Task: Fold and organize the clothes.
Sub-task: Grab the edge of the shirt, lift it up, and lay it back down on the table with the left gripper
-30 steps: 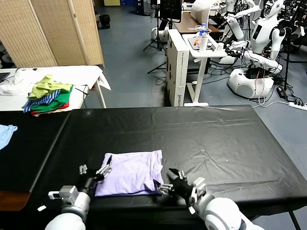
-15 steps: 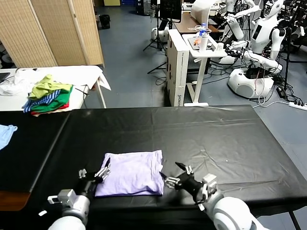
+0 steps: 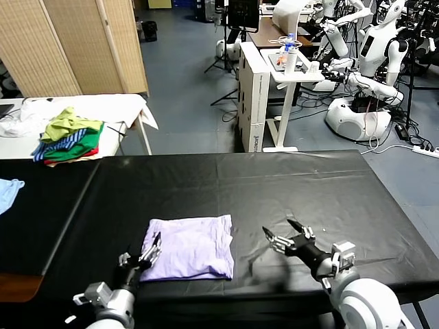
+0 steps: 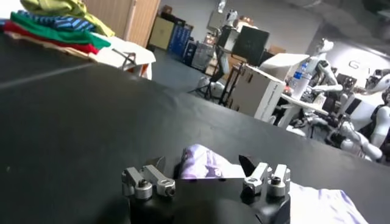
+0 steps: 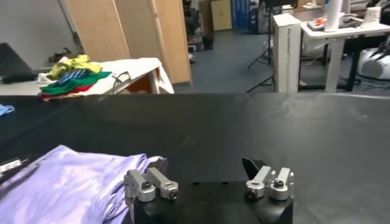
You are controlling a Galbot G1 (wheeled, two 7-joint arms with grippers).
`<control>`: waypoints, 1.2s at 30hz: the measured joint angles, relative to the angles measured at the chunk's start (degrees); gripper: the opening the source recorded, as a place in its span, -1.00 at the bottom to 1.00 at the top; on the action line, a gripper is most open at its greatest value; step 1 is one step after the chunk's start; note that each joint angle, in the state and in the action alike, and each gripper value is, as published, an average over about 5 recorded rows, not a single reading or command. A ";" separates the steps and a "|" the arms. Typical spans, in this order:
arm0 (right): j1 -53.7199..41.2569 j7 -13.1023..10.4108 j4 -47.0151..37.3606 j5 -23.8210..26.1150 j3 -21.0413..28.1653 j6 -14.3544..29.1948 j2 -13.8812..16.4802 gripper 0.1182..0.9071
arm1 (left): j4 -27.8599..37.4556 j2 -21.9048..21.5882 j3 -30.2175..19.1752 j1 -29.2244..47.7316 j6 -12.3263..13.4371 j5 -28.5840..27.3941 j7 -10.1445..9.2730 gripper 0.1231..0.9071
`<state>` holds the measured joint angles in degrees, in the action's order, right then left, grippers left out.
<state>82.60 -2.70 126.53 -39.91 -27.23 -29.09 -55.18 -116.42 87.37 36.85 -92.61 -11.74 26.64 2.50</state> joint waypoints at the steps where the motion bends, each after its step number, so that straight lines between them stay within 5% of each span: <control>1: 0.06 0.00 -0.05 0.02 -0.12 0.00 -0.01 1.00 | 0.09 0.00 0.18 -0.21 0.05 0.51 0.08 1.00; 10: -0.26 -0.11 -0.48 0.13 -0.59 0.00 -0.01 1.00 | 0.66 0.46 0.51 -1.35 0.01 4.99 0.80 0.88; 20: -0.16 -0.24 -0.80 0.40 -0.90 0.11 -0.18 1.00 | 1.16 0.70 1.09 -0.79 -1.97 12.70 0.54 -0.63; 23: -0.15 -0.26 -0.98 0.52 -0.98 0.14 -0.26 1.00 | 0.87 0.43 1.10 -0.58 -2.07 12.15 -0.12 -0.88; 30: -0.20 -0.31 -1.51 0.62 -1.28 0.19 -0.47 1.00 | -1.17 -2.39 2.15 -0.52 -2.12 1.52 -1.34 -0.88; 36: -0.56 -0.38 -2.23 0.92 -0.97 0.25 -1.02 1.00 | -3.73 -9.67 6.12 -2.20 -2.21 -4.34 -1.73 -0.88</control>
<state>82.04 -3.08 124.30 -38.99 -28.19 -28.84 -56.19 -120.15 77.69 42.98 -94.81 -13.95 22.29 0.77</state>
